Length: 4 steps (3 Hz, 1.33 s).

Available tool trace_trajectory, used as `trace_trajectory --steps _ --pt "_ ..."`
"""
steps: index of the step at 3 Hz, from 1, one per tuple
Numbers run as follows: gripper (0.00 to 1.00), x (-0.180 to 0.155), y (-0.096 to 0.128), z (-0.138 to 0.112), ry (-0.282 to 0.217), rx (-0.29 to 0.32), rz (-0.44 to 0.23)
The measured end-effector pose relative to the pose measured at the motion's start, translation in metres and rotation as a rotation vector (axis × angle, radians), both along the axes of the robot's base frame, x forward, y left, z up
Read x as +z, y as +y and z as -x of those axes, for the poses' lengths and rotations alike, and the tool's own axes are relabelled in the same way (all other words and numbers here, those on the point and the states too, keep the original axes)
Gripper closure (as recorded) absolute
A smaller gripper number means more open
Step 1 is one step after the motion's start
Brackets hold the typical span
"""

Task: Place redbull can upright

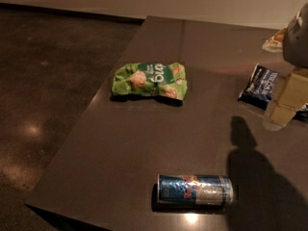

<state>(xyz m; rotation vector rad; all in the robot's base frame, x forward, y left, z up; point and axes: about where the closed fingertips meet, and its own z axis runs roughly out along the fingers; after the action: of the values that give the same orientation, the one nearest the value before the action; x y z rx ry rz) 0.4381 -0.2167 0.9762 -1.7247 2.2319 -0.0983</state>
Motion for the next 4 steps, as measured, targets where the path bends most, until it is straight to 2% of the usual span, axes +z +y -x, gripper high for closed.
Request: trace_trajectory --steps 2,3,4 --pt "0.00 -0.001 0.003 0.009 -0.015 0.010 0.019" --pt "0.00 -0.004 0.012 0.037 -0.026 0.044 0.026" --pt "0.00 -0.013 0.029 0.072 0.001 0.104 0.012"
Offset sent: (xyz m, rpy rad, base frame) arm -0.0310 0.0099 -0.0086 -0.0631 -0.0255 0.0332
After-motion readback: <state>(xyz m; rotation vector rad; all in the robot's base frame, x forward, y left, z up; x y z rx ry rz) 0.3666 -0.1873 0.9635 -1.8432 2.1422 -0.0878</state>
